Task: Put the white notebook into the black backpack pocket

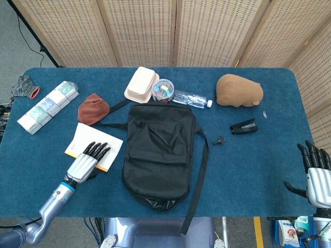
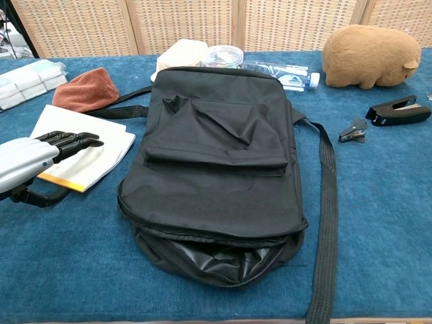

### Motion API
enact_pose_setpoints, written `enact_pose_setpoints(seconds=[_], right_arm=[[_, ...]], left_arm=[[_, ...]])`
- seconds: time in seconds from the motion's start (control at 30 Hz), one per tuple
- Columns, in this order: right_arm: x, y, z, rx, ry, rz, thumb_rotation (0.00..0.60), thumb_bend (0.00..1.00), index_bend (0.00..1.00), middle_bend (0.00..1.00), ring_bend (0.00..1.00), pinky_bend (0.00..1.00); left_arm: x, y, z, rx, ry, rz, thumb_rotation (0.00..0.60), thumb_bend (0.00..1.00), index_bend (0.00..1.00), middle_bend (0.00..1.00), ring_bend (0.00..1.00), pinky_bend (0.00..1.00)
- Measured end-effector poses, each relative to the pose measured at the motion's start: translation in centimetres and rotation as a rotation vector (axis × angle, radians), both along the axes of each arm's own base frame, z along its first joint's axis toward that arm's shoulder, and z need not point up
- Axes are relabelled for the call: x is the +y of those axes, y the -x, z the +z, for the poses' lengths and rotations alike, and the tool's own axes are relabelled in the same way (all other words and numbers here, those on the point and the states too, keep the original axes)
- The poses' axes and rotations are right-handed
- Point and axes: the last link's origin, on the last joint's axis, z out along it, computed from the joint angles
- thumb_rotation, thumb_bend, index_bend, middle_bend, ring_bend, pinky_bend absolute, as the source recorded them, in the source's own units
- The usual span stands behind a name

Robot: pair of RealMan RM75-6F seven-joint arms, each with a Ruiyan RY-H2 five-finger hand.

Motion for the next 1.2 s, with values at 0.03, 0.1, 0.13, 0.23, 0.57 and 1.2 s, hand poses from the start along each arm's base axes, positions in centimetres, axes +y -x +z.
enact_pose_setpoints(seconds=[0.03, 0.1, 0.13, 0.23, 0.57, 1.2], right_arm=[[0.0, 0.0, 0.1, -0.003, 0.002, 0.0, 0.6, 0.0, 0.0, 0.0, 0.0, 0.0], [0.0, 0.0, 0.2, -0.008, 0.003, -0.001, 0.6, 0.0, 0.0, 0.0, 0.0, 0.0], [0.0, 0.1, 0.2, -0.011, 0.004, -0.002, 0.6, 0.0, 0.0, 0.0, 0.0, 0.0], [0.0, 0.1, 0.3, -0.017, 0.005, -0.002, 0.6, 0.0, 0.0, 0.0, 0.0, 0.0], [-0.1, 0.0, 0.1, -0.017, -0.008, -0.002, 0.6, 0.0, 0.0, 0.0, 0.0, 0.0], [0.5, -0.6, -1.9, -0.057, -0.184, 0.045, 0.6, 0.0, 0.0, 0.0, 0.0, 0.0]], left_arm=[[0.2, 0.1, 0.0, 0.001, 0.0, 0.004, 0.6, 0.29, 0.0, 0.0, 0.0, 0.0], [0.5, 0.2, 0.0, 0.004, -0.002, 0.012, 0.6, 0.3, 0.0, 0.0, 0.0, 0.0], [0.6, 0.3, 0.1, 0.007, -0.002, 0.015, 0.6, 0.3, 0.0, 0.0, 0.0, 0.0], [1.1, 0.6, 0.2, 0.015, -0.001, 0.03, 0.6, 0.3, 0.0, 0.0, 0.0, 0.0], [2.2, 0.9, 0.9, 0.024, -0.047, 0.033, 0.6, 0.32, 0.07, 0.03, 0.03, 0.23], [4.0, 0.5, 3.2, -0.003, -0.169, -0.044, 0.6, 0.47, 0.69, 0.54, 0.48, 0.64]])
